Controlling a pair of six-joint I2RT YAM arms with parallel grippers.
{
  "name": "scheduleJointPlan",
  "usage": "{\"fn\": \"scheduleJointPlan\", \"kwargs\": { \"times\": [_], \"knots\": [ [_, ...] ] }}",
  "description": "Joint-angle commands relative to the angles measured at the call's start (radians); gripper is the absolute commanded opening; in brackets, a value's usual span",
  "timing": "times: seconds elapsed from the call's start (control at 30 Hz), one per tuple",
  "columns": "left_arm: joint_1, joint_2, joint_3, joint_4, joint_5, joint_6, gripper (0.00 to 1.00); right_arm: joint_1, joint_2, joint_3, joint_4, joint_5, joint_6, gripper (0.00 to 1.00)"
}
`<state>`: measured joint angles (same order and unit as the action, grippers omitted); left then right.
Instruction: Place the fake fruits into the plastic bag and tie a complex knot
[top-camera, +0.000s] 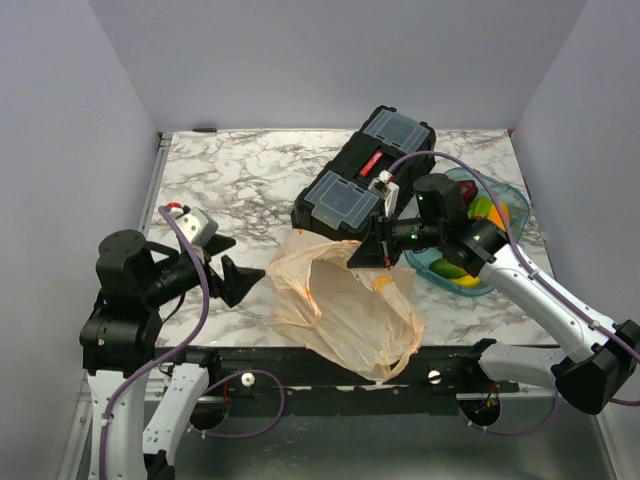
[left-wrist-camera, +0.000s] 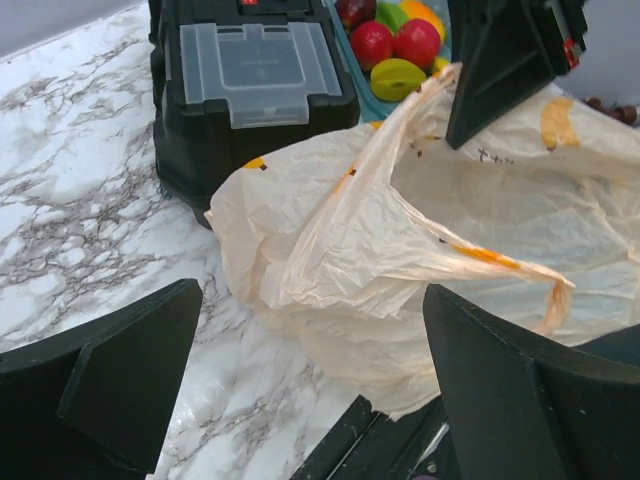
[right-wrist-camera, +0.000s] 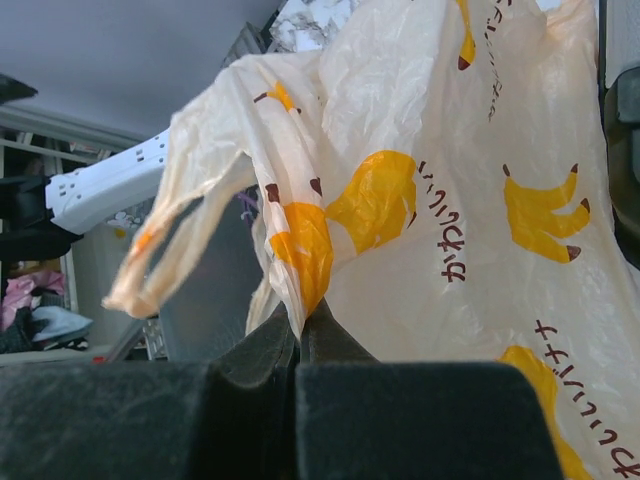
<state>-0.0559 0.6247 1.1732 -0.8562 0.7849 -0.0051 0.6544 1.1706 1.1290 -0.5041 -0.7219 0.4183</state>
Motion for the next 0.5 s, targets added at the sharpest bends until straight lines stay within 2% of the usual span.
{"fn": "scheduleJointPlan", "kwargs": {
  "times": [0.0,0.1,0.23,0.3,0.4,0.47],
  "knots": [
    [-0.096,-0.077,-0.057,-0.025,-0.096,0.168,0.99,-0.002,0.015,-0.025,0.069,0.008,0.05,0.01],
    [-0.217,-0.065,-0.04,0.01,-0.186,0.214,0.99,-0.002,0.034,-0.026,0.072,0.022,0.056,0.01],
    [-0.423,0.107,0.082,0.037,-0.396,0.188,0.98,-0.001,0.061,-0.02,0.07,0.048,0.066,0.01],
    [-0.515,0.191,0.143,0.067,-0.456,0.209,0.98,-0.003,0.077,-0.011,0.068,0.057,0.068,0.01],
    [-0.72,0.291,0.216,0.076,-0.604,0.274,0.98,-0.001,0.101,0.003,0.072,0.059,0.085,0.01],
    [-0.85,0.329,0.206,0.111,-0.703,0.329,0.99,-0.002,0.112,0.005,0.084,0.056,0.1,0.01]
  ]
}}
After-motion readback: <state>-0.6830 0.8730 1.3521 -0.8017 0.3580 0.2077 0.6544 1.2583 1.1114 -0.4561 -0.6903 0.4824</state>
